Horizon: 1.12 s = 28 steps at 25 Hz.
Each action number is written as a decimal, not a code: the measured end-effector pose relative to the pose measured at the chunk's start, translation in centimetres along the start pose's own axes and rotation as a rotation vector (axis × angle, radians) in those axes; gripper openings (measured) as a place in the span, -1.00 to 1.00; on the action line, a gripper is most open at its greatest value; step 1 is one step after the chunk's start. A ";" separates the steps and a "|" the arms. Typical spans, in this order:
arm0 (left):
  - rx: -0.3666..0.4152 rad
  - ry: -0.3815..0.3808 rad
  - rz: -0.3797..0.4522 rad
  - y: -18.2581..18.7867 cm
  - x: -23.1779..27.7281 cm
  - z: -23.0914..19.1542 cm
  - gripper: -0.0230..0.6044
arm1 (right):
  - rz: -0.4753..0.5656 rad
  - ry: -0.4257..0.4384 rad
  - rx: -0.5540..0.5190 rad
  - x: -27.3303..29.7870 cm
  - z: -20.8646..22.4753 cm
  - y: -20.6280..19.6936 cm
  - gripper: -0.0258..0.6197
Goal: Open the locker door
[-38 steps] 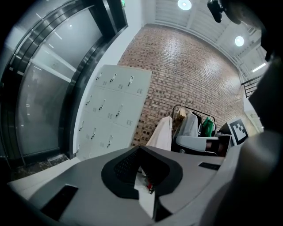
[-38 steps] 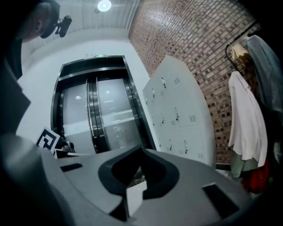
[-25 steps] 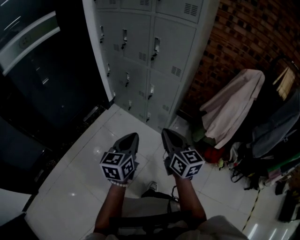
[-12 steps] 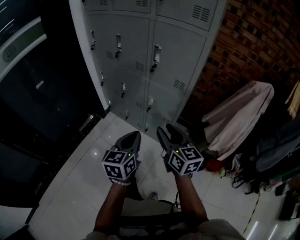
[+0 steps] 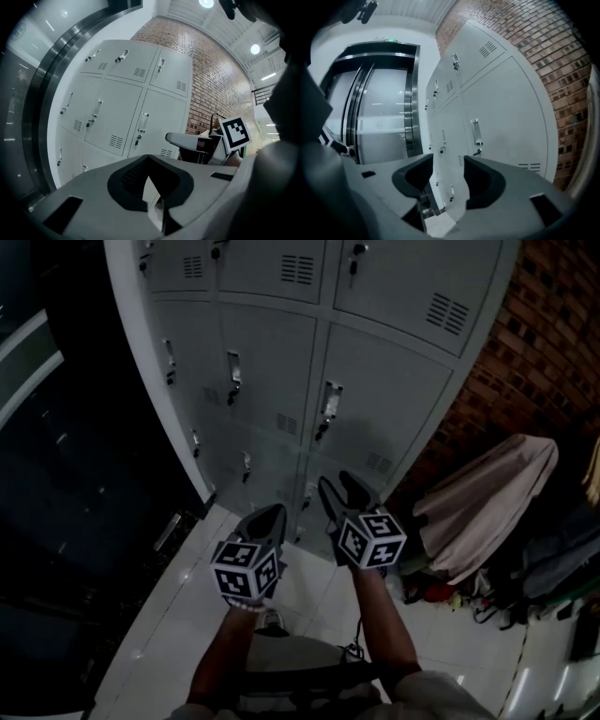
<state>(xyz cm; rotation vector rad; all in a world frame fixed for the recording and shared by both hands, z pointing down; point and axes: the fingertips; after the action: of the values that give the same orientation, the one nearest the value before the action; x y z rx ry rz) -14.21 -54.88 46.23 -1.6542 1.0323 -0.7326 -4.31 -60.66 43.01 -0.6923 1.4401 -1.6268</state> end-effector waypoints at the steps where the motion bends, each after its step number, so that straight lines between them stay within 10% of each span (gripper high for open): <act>1: -0.001 -0.006 -0.002 0.4 0.7 -0.9 -0.94 | 0.004 -0.009 -0.012 1.5 0.3 0.3 -0.18; 15: -0.018 -0.116 -0.027 2.0 7.1 -6.7 -0.94 | 0.016 -0.166 -0.107 16.8 6.6 1.8 -0.19; 28: -0.048 -0.061 -0.015 1.6 5.3 -8.1 -0.94 | -0.002 -0.205 -0.108 18.7 7.8 0.7 -0.29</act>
<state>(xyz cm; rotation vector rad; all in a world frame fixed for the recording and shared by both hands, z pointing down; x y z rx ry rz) -19.17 -63.31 47.11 -1.7171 1.0025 -0.6681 -7.01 -80.69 41.53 -0.8956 1.3847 -1.4421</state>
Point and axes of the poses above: the fingertips, and each gripper's own axes: x forward along the fingers, z to its right, y out of its top, and after that the axes turned 13 degrees about z, right-handed
